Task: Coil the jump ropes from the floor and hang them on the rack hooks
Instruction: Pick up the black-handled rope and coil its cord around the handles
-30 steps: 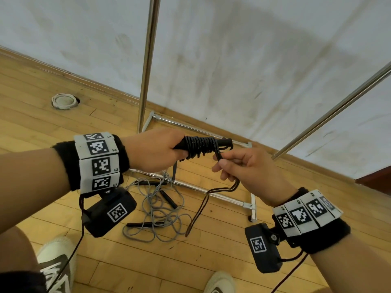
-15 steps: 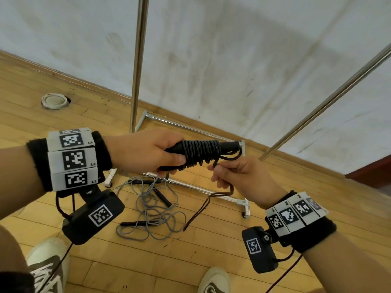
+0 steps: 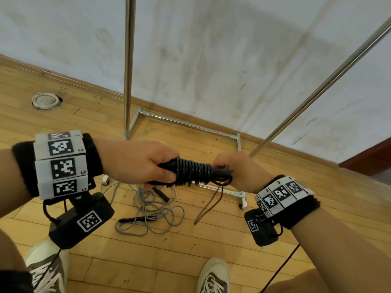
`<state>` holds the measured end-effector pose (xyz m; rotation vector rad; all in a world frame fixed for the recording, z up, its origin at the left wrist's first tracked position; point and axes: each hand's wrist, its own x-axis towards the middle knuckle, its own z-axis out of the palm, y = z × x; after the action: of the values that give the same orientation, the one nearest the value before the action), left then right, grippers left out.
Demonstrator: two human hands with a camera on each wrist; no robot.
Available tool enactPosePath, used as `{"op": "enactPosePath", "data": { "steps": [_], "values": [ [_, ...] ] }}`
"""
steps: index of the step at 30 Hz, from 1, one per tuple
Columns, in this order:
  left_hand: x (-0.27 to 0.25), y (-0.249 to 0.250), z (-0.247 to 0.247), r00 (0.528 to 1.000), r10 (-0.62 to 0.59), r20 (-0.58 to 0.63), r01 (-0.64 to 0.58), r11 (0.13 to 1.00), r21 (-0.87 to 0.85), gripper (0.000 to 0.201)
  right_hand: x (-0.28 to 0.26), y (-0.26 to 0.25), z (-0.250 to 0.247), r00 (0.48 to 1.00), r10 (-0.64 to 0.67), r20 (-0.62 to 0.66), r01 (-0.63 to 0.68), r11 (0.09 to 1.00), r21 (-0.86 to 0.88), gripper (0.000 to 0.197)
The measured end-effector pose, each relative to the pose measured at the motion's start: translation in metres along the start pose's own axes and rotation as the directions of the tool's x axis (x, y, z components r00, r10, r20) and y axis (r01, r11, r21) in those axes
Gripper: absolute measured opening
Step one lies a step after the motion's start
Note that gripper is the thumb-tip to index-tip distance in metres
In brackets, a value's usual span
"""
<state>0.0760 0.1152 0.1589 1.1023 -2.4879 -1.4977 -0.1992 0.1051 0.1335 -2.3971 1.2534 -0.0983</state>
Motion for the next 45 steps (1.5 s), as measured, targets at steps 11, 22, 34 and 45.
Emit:
{"op": "enactPosePath", "data": {
  "steps": [11, 22, 34, 45],
  "values": [
    [0.005, -0.006, 0.006, 0.992, -0.126, 0.026, 0.113, 0.947, 0.301, 0.011, 0.018, -0.003, -0.006, 0.976, 0.216, -0.035, -0.217, 0.976, -0.023, 0.044],
    [0.017, -0.021, -0.013, 0.961, -0.159, -0.227, 0.236, 0.898, 0.372, 0.018, 0.032, -0.033, -0.012, 0.957, 0.207, -0.204, -0.102, 0.896, 0.432, 0.039],
    [0.006, -0.023, -0.038, 0.94, -0.105, -0.325, 0.1, 0.994, -0.033, 0.007, 0.022, -0.027, -0.012, 0.978, 0.205, -0.046, -0.105, 0.666, 0.739, 0.02],
    [-0.005, -0.009, -0.029, 0.987, -0.03, -0.155, 0.023, 0.998, -0.051, 0.004, 0.014, -0.007, -0.003, 0.991, 0.122, 0.052, -0.13, 0.823, 0.553, 0.02]
  ]
}}
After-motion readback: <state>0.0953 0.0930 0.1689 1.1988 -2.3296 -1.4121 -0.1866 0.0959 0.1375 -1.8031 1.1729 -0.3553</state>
